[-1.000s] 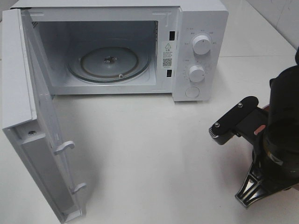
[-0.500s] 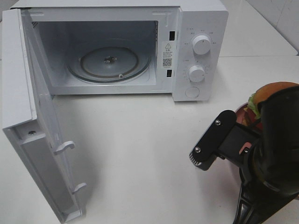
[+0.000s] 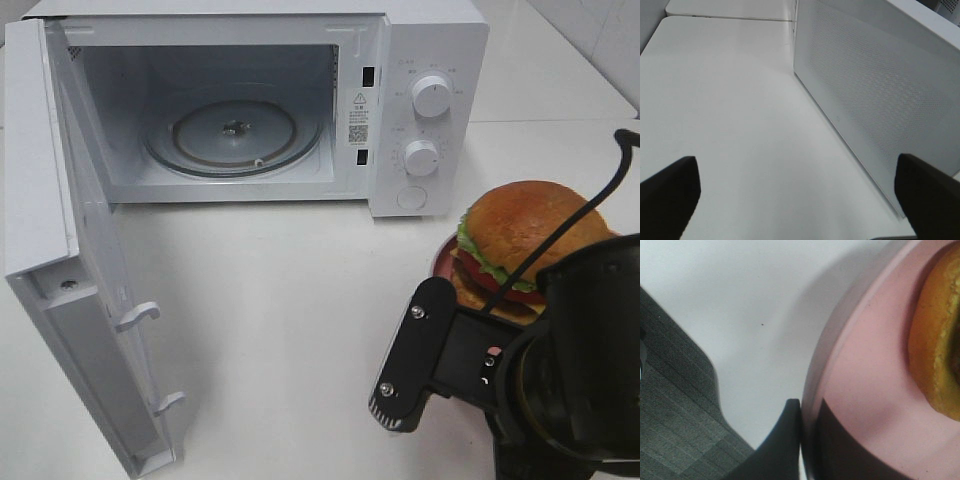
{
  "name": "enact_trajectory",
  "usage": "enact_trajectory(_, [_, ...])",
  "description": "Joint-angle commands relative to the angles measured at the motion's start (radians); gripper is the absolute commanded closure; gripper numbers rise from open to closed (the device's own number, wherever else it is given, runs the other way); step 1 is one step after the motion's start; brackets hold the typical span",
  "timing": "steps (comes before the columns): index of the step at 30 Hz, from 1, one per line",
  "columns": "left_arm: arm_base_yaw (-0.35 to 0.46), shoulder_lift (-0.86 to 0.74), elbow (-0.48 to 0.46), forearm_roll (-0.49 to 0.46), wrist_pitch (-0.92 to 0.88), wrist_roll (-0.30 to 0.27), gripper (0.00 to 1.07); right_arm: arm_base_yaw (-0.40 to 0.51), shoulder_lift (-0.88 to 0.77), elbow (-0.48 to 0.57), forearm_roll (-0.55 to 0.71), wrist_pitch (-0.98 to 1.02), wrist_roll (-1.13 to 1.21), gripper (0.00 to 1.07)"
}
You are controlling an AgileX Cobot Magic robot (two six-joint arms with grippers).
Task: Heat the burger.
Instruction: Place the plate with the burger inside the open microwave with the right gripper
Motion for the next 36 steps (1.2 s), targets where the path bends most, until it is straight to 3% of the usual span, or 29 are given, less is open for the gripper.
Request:
enact_trajectory(1, [0.003,-0.015,0.003,-0.003,-0.014,0.000,0.09,0.012,-0.008,-0.002,-0.051,-0.011,-0.052,1.07])
enact_trajectory(36, [0.003,-0.015,0.003,-0.003,-0.014,0.000,0.09,0.006,-0.008,-0.002,-0.171,-0.283,-0.527,1.07])
